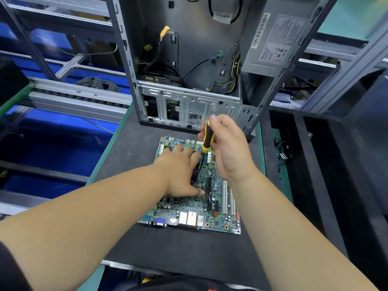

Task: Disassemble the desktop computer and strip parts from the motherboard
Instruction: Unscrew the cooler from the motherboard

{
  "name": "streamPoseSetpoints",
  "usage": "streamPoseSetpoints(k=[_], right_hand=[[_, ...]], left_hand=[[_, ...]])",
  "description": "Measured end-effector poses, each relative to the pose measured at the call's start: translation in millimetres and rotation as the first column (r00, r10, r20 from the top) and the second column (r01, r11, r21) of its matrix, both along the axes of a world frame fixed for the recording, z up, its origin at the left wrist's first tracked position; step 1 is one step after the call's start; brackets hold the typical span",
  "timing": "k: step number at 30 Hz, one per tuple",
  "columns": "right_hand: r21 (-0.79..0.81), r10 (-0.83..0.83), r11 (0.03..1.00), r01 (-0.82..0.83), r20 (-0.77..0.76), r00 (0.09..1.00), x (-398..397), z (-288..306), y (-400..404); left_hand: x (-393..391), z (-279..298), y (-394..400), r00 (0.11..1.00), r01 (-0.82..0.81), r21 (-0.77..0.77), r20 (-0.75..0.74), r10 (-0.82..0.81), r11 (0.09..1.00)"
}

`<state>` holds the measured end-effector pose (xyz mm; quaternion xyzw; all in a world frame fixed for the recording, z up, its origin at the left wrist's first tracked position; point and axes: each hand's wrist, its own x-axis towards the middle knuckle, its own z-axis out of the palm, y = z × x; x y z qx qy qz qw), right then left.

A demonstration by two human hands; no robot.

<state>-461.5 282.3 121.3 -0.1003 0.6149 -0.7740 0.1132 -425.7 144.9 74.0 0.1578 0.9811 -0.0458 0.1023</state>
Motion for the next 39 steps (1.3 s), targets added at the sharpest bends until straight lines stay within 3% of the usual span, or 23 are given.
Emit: streamPoseSetpoints(k=[4,7,15,17,24,31,36,39], right_hand=[[-0.077,-0.102,0.992,0.100,-0.029,0.994,7.2,-3.6,1.2],[-0.195,-0.097,0.977,0.086,-0.050,0.994,9.8,-6.8,-3.3],[-0.224,0.233,0.946,-0.234,-0.031,0.972,-12.2,3.9,-5.5],[-0.186,0.249,0.950,-0.252,-0.042,0.968,-14.0,5.0,-1.6],[-0.047,-0.012,0.999,0.013,0.015,1.000,3.9,-4.2,10.7],[-0.175,-0.152,0.974,0.145,-0.026,0.988,15.7,-8.1,-8.4],[-0.214,0.036,0.976,-0.030,0.025,0.999,-3.5,1.6,-6.8],[-0.147,0.127,0.981,-0.127,-0.010,0.992,-7.3,3.7,-3.5]], left_hand=[[0.5,1.4,0.4,1.000,0.000,-0.013,0.011,0.000,1.000],[1.2,2.2,0.4,1.000,0.000,-0.016,0.010,0.000,1.000],[1.2,3.6,2.1,1.000,-0.010,-0.020,0.021,0.010,1.000],[0.7,3.7,2.0,1.000,-0.008,-0.019,0.013,0.008,1.000],[1.5,2.8,1.9,1.000,-0.009,-0.021,0.011,0.010,1.000],[2.0,3.7,3.1,1.000,-0.017,-0.038,0.021,0.017,0.999],[0.4,5.3,4.8,0.998,-0.030,-0.023,0.050,0.031,0.999],[-1.6,6.0,5.0,0.998,-0.032,-0.021,0.061,0.033,0.999]])
